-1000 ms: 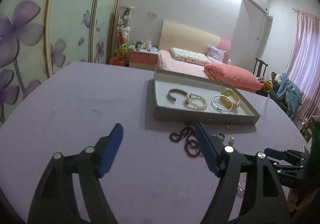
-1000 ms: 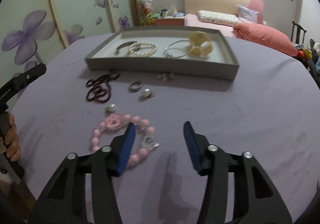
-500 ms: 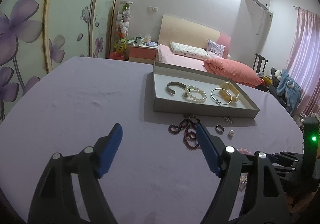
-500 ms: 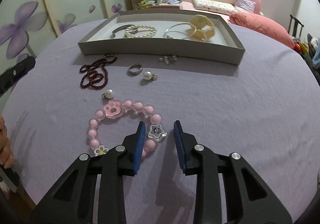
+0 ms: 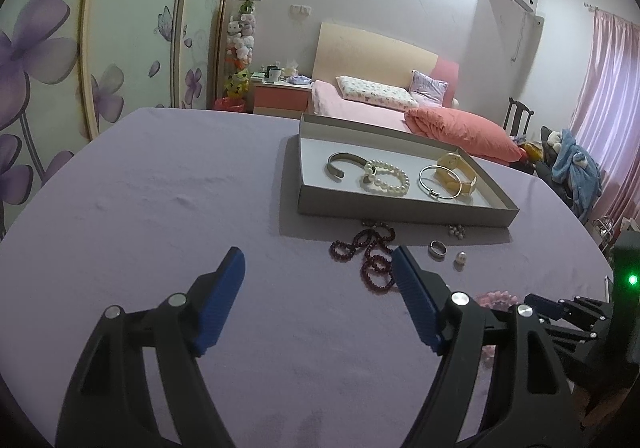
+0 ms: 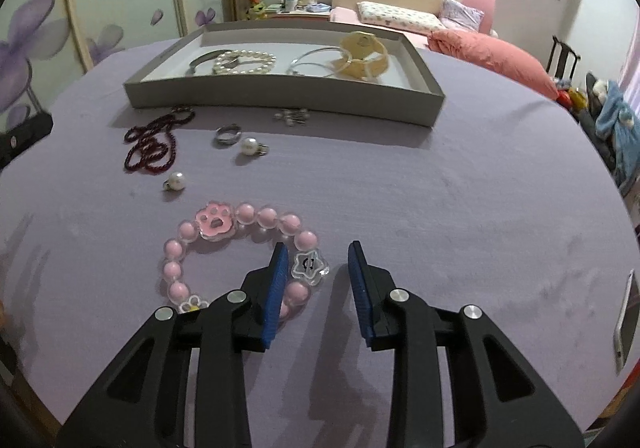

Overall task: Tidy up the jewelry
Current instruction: 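Position the right tool fingers around the pink beaded bracelet, then close the right tool on the pink bracelet while the left tool grasps the red bead necklace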

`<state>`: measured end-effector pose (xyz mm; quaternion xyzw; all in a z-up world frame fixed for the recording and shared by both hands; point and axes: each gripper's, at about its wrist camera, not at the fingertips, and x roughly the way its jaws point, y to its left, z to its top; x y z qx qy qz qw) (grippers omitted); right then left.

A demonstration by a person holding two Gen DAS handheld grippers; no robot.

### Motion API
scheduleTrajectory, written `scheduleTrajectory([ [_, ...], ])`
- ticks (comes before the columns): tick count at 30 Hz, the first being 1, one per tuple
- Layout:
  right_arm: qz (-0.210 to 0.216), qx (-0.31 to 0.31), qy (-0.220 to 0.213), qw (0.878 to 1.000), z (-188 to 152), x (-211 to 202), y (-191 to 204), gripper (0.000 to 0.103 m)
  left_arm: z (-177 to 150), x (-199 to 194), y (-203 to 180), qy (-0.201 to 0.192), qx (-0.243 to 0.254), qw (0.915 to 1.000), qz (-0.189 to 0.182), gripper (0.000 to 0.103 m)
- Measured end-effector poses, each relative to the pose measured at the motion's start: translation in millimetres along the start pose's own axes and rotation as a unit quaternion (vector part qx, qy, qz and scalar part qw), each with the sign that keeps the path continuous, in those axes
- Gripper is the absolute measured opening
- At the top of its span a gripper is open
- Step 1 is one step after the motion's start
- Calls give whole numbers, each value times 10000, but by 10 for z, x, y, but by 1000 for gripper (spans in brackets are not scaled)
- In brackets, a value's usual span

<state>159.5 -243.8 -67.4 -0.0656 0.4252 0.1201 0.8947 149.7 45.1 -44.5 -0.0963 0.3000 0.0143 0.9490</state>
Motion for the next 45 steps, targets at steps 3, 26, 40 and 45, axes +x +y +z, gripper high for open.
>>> scheduleTrajectory([
  [3, 116, 91, -8, 9999, -44, -14, -55, 38, 2, 28, -20, 35, 4, 10000, -9, 75],
  [26, -119, 532, -173, 9984, 92, 80, -433, 19, 3, 445, -216, 766, 275, 9967, -9, 75],
  [40, 123, 693, -132, 9974, 124, 151, -562, 19, 121, 1211, -645, 1458, 674, 9866, 290, 79],
  [45, 174, 688, -133, 9974, 117, 154, -591, 19, 121, 1232, -742, 1424, 913, 9847, 418, 49],
])
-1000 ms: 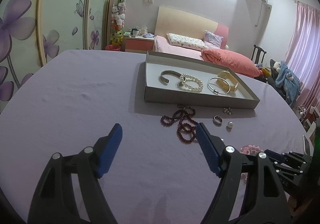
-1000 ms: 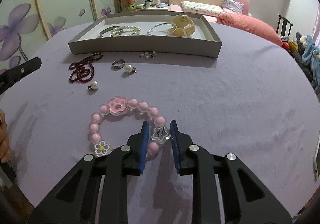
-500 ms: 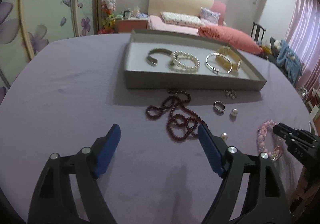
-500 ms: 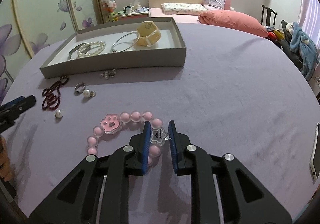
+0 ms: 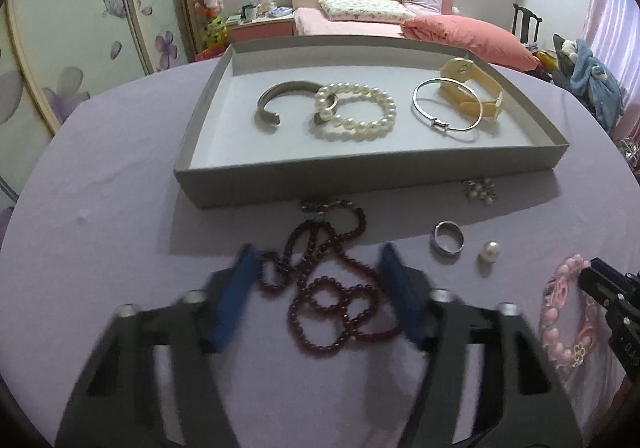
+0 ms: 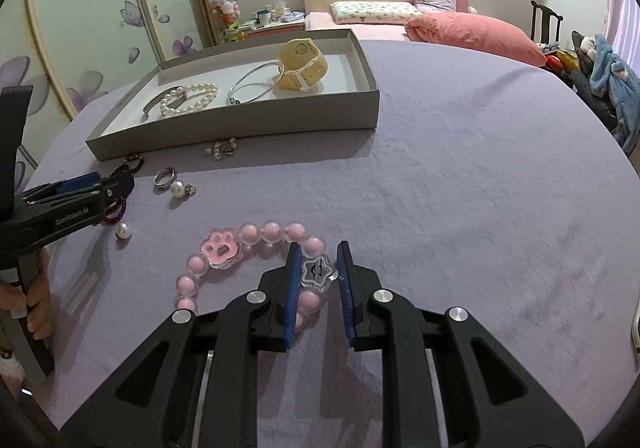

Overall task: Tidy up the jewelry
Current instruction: 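Close the right tool on the pink bracelet while the left tool grasps the red bead necklace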

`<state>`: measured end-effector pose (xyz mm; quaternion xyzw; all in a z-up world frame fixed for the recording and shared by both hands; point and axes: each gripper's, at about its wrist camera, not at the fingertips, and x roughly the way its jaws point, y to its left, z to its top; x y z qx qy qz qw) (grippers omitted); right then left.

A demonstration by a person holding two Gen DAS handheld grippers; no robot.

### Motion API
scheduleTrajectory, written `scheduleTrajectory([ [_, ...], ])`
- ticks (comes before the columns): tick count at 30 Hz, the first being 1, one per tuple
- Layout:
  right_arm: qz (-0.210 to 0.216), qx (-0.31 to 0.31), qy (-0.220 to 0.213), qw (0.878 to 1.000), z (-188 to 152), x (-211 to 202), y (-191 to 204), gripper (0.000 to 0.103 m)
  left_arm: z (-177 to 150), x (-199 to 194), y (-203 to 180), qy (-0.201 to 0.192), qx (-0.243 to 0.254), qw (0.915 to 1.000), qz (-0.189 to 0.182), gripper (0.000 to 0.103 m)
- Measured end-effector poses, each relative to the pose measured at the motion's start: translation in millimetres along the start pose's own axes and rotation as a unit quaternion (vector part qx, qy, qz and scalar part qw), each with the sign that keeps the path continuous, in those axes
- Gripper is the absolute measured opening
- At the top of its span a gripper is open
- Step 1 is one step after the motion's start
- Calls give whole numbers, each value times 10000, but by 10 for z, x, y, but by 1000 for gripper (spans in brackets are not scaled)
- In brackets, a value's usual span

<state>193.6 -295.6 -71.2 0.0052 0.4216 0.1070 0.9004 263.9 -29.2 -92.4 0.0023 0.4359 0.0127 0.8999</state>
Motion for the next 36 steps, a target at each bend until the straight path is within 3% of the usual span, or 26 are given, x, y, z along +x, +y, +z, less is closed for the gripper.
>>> scheduleTrajectory([
  [3, 17, -2, -1, 10000, 4, -4, 7, 19, -15, -26, -11, -35, 43, 10000, -34, 22],
  [5, 33, 4, -2, 10000, 6, -7, -6, 19, -23, -35, -1, -36, 47, 10000, -66, 17],
  [6, 45, 12, -4, 10000, 3, -10, -6, 19, -25, -45, 12, -43, 44, 9999, -86, 9],
  [12, 189, 34, -114, 9997, -1, -53, -28, 19, -127, -174, 210, -138, -212, 9984, -506, 8],
  [19, 398, -104, -506, 9979, -17, -199, 73, 19, -314, -669, 430, -895, -430, 9910, -893, 8],
  [25, 566, -281, -855, 9943, 15, -334, 215, 19, -415, -1038, 522, -1523, -538, 9816, -1017, 8],
  [36, 658, -601, -1664, 9820, 56, -626, 386, 19, -449, -1388, 507, -2204, -497, 9679, -1101, 8],
])
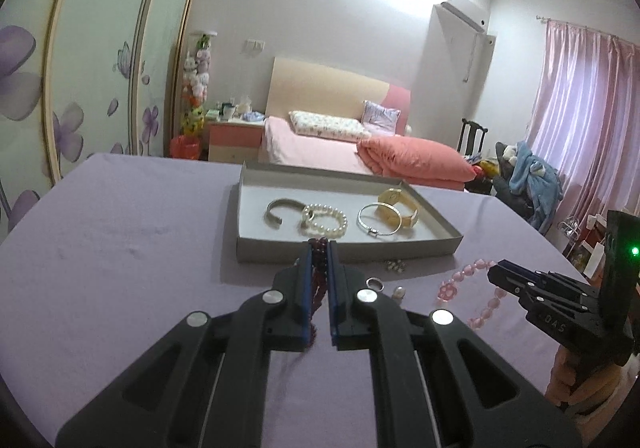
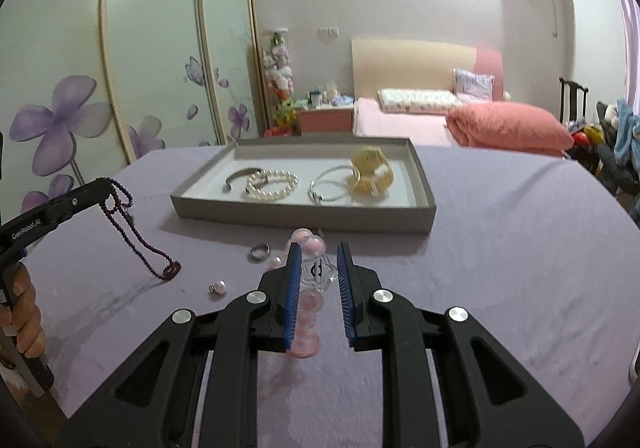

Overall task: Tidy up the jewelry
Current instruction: 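Close the right tool on the pink bracelet while the left tool grasps the red bead necklace, then carry both pieces over the grey tray and open both tools inside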

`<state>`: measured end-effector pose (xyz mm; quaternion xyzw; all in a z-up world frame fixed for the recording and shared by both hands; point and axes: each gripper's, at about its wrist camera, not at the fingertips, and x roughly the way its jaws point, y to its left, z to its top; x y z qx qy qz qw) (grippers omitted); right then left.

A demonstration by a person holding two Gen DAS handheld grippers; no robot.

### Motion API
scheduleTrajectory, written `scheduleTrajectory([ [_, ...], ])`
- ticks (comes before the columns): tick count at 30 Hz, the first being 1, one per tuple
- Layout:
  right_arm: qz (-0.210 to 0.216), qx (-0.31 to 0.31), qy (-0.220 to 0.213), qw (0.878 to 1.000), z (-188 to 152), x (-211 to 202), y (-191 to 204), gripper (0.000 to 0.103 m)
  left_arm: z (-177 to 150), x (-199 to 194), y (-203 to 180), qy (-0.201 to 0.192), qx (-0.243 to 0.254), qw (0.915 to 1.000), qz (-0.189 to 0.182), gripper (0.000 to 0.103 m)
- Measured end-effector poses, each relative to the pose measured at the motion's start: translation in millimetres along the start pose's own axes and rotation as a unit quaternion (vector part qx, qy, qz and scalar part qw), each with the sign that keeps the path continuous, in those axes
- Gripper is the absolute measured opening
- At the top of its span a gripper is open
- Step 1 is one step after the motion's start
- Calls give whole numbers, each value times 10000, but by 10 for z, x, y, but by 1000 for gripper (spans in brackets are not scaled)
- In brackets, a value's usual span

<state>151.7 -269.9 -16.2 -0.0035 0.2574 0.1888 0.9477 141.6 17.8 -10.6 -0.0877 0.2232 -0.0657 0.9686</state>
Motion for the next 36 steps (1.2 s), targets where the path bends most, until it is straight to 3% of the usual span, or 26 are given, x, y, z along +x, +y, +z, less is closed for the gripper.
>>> scheduleTrajectory([
  [24, -129, -100, -570, 9982, 134, -136, 41, 19, 138, -199, -177, -666, 78, 9977, -124, 8],
  [36, -356, -304, -1160, 9921, 481, -199, 89, 19, 373, -168, -309, -904, 268, 9955, -91, 8],
])
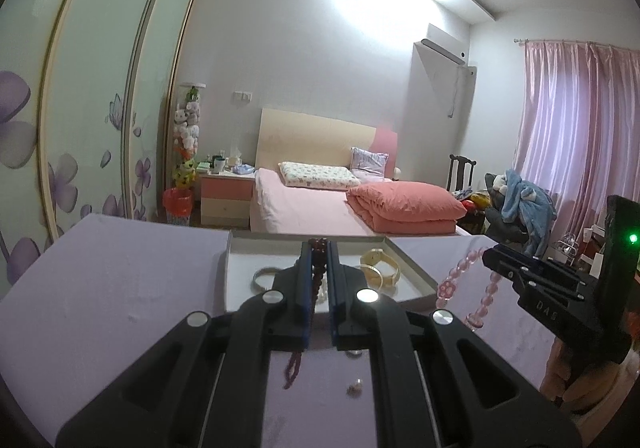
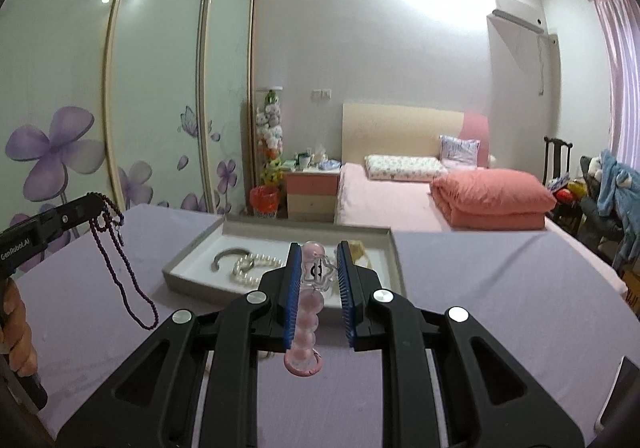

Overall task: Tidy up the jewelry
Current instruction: 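Carry both pieces over the grey tray and open both tools inside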

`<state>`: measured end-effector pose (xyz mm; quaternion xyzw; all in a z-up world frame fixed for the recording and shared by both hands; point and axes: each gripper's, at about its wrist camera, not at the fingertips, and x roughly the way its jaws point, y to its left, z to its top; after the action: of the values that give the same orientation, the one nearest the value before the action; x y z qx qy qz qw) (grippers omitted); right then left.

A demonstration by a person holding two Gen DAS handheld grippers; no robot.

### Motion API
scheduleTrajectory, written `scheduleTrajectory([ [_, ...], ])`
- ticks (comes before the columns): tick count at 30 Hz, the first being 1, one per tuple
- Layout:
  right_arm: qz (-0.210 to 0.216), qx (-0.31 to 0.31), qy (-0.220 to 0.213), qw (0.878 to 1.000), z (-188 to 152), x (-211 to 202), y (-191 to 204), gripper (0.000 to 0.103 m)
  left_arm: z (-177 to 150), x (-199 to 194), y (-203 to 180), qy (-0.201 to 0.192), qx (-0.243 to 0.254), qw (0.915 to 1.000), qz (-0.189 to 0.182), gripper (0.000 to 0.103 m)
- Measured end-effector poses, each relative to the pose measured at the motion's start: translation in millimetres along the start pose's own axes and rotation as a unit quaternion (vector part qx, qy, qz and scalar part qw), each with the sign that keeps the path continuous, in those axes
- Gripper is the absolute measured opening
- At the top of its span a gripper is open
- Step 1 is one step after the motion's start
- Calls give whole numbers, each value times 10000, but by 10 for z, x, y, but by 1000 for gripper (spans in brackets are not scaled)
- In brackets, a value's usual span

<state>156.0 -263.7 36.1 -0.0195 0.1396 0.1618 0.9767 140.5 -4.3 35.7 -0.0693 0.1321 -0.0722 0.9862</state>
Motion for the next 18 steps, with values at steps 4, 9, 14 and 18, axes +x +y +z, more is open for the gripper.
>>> scheduleTrajectory([
  [4, -49, -17, -122, 9999, 102, 80, -12, 19, 116, 104, -19, -69, 16, 10000, 15, 8],
  [9, -109, 63, -202, 9997, 202, 263, -69, 19, 219, 294, -2, -86, -63, 9999, 24, 8],
  [14, -140, 149, -239, 9995, 261, 443, -99, 19, 313, 496, -6, -183, -22, 9998, 111, 8],
  [18, -113, 233, -153, 9995, 292, 682, -139, 19, 371, 742, 1, -190, 14, 9997, 165, 8],
])
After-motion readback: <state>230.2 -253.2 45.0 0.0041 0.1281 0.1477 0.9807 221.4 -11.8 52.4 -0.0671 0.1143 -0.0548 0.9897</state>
